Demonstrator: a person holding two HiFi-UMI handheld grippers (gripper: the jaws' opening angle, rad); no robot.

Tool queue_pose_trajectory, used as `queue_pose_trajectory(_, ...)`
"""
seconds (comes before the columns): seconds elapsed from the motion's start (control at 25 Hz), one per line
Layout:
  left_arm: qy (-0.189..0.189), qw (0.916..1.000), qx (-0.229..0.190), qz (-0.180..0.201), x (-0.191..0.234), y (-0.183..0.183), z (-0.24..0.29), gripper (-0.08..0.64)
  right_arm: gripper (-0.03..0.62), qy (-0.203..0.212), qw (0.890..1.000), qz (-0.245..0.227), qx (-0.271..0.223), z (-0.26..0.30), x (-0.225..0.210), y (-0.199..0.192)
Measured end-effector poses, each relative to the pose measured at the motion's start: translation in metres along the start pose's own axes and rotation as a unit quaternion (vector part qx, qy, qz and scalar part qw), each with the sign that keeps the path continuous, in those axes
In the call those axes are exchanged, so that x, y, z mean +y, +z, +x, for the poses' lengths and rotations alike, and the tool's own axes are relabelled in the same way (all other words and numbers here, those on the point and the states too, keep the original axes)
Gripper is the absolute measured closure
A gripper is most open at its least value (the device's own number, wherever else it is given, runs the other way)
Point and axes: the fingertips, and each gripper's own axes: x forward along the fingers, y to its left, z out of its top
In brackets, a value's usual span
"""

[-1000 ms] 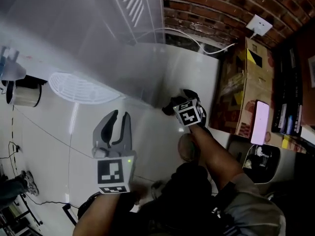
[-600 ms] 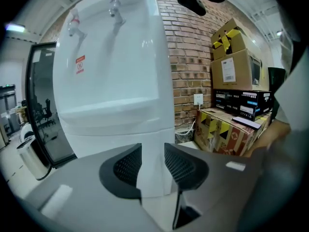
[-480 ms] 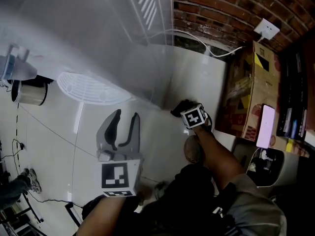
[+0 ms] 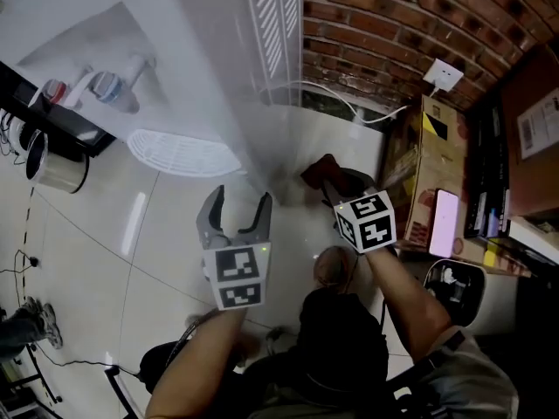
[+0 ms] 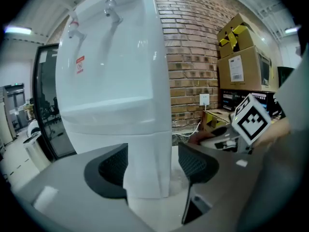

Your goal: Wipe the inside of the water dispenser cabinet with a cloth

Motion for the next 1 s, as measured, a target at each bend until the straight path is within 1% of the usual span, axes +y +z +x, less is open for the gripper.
queue_pose_trajectory(0.12,0.015,0.9997,-0.003,-0.018,-0.003,0.003,0.01,0.191,0.499,0.024,0.999,-0.009,-0.047,-0.035,0.017,0.044)
queue_pose_trajectory(0.2,0.03,0.9989,-0.006,-0.036,-0.002,0.004,0.017,0.169,0.499,0.042,0.996,-0.02,-0.07,-0.052,0.031,0.065)
queue_pose_trajectory(0.32,0.058,0.997,-0.007,-0.05,0.004,0.005,0.028,0.167,0.497,0.072,0.992,-0.039,-0.094,-0.069,0.053,0.084)
queue_pose_trajectory(0.4,0.075,0.996,-0.012,-0.047,0.009,0.006,0.031,0.168,0.497,0.09,0.989,-0.049,-0.108,-0.079,0.065,0.091)
queue_pose_trajectory(0.44,0.076,0.996,-0.014,-0.046,0.01,0.005,0.031,0.184,0.497,0.096,0.988,-0.053,-0.113,-0.083,0.07,0.093)
queue_pose_trajectory(0.6,0.057,0.9977,-0.013,-0.033,0.01,0.0,0.027,0.195,0.497,0.108,0.985,-0.063,-0.121,-0.098,0.087,0.095)
queue_pose_trajectory(0.72,0.047,0.9986,-0.009,-0.022,0.009,-0.005,0.016,0.206,0.497,0.121,0.981,-0.075,-0.135,-0.11,0.103,0.108)
queue_pose_trajectory(0.96,0.017,0.9997,0.0,0.016,0.005,-0.029,-0.031,0.311,0.497,0.153,0.966,-0.122,-0.171,-0.144,0.151,0.142)
queue_pose_trajectory(1.0,0.015,0.9997,0.001,0.02,0.008,-0.034,-0.041,0.314,0.497,0.157,0.963,-0.128,-0.176,-0.149,0.161,0.146)
